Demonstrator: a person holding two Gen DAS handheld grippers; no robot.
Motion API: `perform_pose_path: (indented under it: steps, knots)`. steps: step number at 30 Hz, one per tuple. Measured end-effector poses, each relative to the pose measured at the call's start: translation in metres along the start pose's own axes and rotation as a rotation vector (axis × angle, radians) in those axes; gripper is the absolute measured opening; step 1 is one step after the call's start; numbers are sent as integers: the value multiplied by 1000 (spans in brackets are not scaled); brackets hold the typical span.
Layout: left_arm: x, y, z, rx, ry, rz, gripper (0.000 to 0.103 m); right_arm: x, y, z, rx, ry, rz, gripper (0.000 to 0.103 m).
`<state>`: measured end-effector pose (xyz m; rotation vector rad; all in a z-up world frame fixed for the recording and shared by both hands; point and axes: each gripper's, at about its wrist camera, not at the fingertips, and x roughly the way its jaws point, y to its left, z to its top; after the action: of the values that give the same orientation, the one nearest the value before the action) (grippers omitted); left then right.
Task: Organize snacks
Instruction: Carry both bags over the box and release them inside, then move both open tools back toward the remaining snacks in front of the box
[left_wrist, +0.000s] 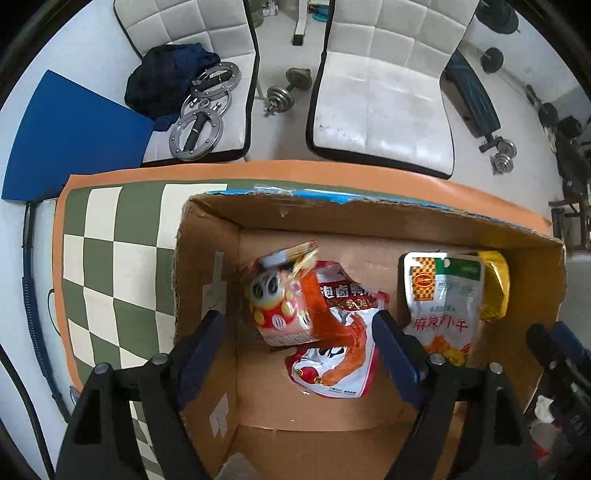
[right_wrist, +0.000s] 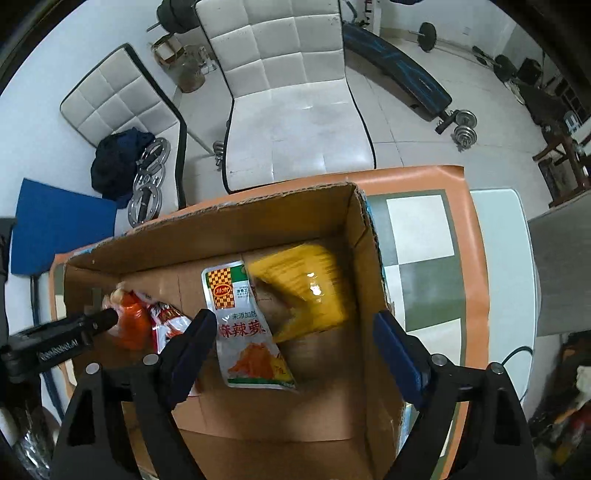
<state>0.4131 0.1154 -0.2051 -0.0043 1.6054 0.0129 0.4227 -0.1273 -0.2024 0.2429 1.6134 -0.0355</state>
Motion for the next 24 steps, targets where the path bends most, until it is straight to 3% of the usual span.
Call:
perform_pose_path:
  steps: [11, 16, 24]
  knots:
    - [-33, -6, -33, 4, -73, -6, 85, -20, 3, -25, -30, -2, 53, 91]
    - [-61, -7, -71, 32, -159, 6, 85, -42, 7, -51, -46, -33, 64, 91]
    - [-95, 6, -140, 41, -242, -38, 85, -85, 1, -114, -8, -66, 113, 92]
